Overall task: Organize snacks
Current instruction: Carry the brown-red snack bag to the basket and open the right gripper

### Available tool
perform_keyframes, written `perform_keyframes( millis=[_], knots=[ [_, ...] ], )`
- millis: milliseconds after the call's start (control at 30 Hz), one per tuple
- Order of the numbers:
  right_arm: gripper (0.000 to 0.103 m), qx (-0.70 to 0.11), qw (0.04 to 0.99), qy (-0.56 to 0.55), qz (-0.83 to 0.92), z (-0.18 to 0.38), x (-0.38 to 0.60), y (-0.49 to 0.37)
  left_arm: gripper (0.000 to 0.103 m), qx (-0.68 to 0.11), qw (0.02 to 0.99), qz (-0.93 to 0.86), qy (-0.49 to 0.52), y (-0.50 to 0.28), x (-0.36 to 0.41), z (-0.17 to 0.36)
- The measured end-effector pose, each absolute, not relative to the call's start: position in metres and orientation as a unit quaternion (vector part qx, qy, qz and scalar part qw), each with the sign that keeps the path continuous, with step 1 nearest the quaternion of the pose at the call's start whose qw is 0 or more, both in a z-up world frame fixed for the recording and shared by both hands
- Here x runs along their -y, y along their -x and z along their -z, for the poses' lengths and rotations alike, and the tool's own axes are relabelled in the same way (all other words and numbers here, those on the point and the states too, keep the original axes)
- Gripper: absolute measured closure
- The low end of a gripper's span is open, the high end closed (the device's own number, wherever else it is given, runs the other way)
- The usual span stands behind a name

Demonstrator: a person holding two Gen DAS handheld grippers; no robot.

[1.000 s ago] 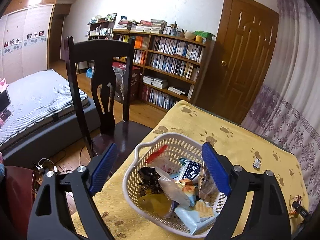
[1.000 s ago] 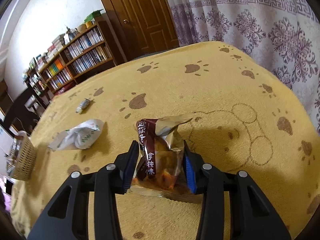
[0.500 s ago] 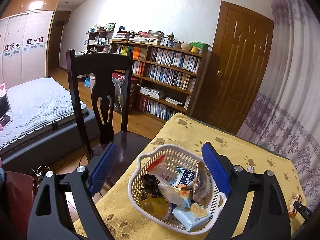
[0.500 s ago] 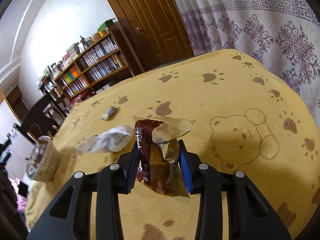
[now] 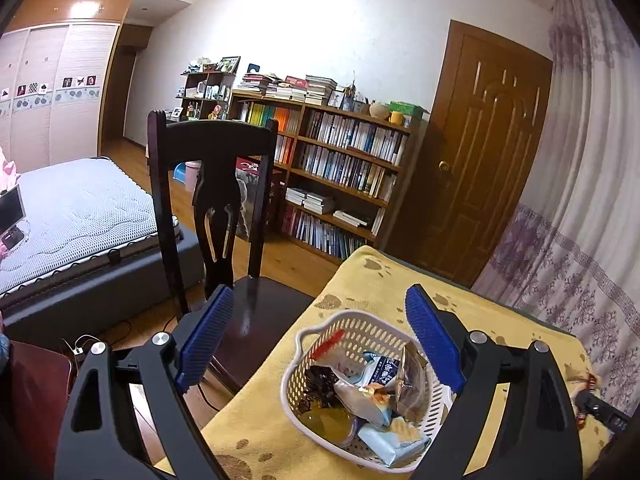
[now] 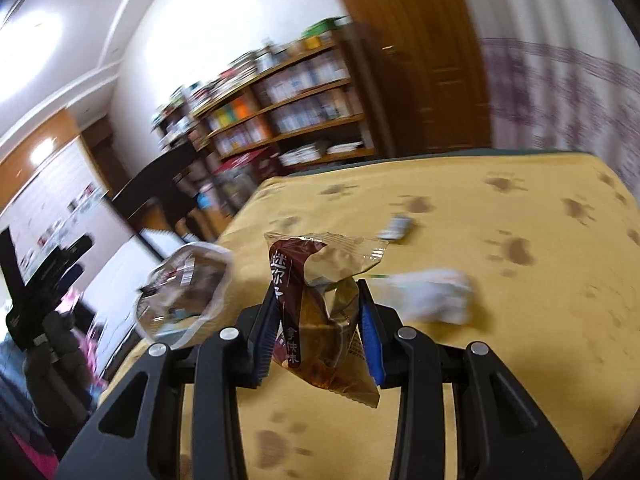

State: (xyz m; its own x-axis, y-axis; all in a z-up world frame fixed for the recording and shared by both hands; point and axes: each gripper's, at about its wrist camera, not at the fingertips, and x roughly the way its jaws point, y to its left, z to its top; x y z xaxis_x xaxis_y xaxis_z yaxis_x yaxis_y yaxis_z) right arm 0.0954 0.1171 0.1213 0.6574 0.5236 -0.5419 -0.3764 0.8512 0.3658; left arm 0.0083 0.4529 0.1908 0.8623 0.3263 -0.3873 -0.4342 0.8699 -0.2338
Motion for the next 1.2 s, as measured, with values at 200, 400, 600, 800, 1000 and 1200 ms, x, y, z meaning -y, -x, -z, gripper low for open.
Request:
perform_keyframes(
  millis=[200,400,600,800,1000,1200],
  knots=[
    [0.066,-0.337,0.891,-0.058,-0.298,-0.149,-0.216,-0.101,0.014,-0.155,0.952,-0.212,0.156,0.000,-0.460,-0.198],
    [0.066,-0.340,0.886,-0.013,-0.315,-0.160,-0.302,-0.106,0.014,-0.148,0.952,-0.206,0.169,0.003,-0.467,-0.200],
    [0.064,-0.356,0.880,0.006,-0.314,-0.149,-0.348,-0.116,0.014,-0.146,0.945,-0.217,0.196,0.004,-0.484,-0.197],
    [0.064,-0.373,0.874,-0.011,-0.312,-0.136,-0.342,-0.126,0.014,-0.144,0.944,-0.220,0.201,0.005,-0.487,-0.197],
    [0.064,-0.367,0.870,-0.027,-0.329,-0.144,-0.343,-0.127,0.014,-0.146,0.947,-0.212,0.194,0.004,-0.483,-0.198],
    [0.064,-0.386,0.855,-0.015,-0.346,-0.133,-0.357,-0.123,0.014,-0.146,0.947,-0.209,0.194,0.005,-0.481,-0.200]
  ],
)
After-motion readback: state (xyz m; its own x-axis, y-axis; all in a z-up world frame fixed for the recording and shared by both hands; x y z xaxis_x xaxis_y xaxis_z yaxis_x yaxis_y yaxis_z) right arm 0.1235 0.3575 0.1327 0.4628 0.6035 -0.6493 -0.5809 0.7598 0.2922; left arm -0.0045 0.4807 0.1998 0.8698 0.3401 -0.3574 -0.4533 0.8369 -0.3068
